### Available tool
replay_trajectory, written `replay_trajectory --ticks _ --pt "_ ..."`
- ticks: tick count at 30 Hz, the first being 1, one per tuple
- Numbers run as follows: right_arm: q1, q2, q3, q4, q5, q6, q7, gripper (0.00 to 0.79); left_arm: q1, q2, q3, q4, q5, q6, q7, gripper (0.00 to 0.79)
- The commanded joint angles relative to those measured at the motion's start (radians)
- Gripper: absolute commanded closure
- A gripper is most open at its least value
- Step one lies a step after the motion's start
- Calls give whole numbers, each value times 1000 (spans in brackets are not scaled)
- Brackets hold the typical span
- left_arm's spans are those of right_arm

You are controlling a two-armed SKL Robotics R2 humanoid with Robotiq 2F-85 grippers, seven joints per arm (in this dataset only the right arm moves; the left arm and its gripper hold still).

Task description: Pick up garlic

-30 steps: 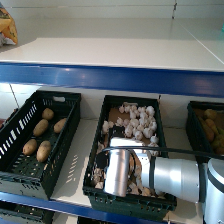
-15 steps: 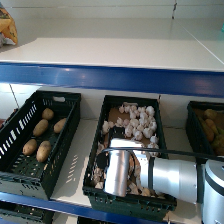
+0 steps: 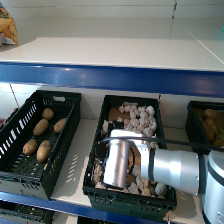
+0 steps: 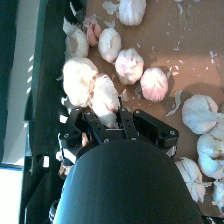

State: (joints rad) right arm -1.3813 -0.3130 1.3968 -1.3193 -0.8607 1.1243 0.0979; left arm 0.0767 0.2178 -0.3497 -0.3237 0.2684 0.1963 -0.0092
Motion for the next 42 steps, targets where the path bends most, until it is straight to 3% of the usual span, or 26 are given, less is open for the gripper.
replay_trajectory --ticks 1,14,28,42 --pt "-6 -18 -4 -14 -3 0 1 785 0 0 0 0 0 0 0 785" --pt "-14 -70 -10 -86 -3 2 3 785 0 0 0 0 0 0 0 785" --pt "-22 -256 -11 -378 41 4 -21 785 0 0 0 0 0 0 0 785" --pt "-15 -348 -16 -579 55 37 -41 785 0 0 0 0 0 0 0 785"
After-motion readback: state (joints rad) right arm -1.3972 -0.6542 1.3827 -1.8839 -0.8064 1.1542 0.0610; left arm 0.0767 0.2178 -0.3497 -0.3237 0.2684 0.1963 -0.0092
